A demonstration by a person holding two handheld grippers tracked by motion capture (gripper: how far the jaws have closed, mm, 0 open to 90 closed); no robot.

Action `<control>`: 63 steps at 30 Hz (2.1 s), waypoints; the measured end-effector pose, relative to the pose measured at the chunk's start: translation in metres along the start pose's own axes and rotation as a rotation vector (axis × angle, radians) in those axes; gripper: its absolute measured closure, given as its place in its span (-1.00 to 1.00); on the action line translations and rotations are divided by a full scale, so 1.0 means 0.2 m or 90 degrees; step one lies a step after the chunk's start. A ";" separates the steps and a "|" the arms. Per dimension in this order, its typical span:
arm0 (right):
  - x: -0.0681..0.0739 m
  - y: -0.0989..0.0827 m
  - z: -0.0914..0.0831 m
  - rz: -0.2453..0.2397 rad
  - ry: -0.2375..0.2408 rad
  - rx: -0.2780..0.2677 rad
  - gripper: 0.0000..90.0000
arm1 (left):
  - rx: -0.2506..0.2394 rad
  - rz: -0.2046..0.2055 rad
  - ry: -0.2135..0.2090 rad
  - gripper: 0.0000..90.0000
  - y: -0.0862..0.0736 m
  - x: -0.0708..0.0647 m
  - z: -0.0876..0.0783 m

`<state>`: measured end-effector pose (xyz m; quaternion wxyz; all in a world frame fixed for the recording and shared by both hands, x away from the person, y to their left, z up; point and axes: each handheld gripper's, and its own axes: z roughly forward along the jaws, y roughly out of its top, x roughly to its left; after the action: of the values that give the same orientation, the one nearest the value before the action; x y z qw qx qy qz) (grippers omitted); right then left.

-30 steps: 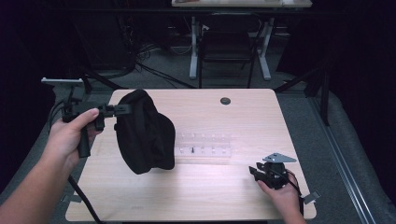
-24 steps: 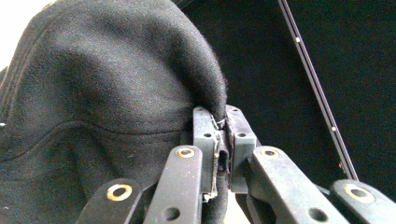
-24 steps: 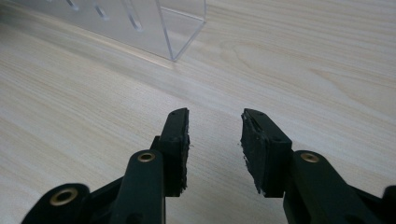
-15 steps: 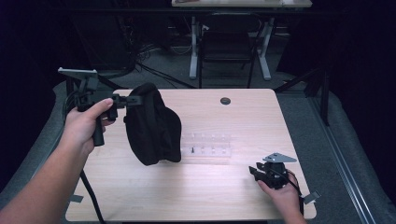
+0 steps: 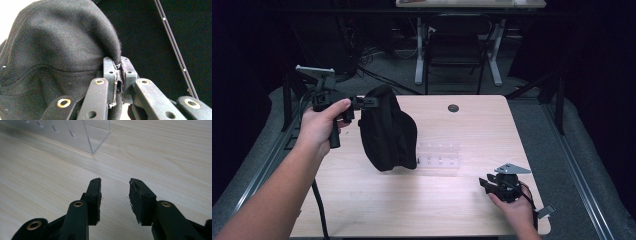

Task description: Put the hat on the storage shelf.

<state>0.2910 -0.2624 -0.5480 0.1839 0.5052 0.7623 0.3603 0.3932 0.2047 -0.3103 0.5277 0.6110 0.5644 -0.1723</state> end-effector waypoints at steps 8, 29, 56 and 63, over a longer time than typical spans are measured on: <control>0.00 0.00 0.00 0.001 -0.001 -0.002 0.37 | -0.001 -0.001 0.014 0.91 0.02 0.00 0.04; 0.01 0.01 0.00 -0.002 0.009 -0.007 0.37 | 0.009 0.016 0.026 0.90 0.04 -0.03 0.16; 0.22 0.23 -0.01 -0.094 0.069 -0.037 0.58 | 0.017 0.027 0.018 0.90 0.04 -0.07 0.26; 0.28 0.31 0.01 -0.118 0.084 -0.042 0.63 | 0.017 0.030 0.019 0.90 0.05 -0.06 0.27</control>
<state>0.3080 -0.1964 -0.4996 0.1826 0.4016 0.8037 0.3993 0.4181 0.1553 -0.3164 0.5148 0.6337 0.5553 -0.1581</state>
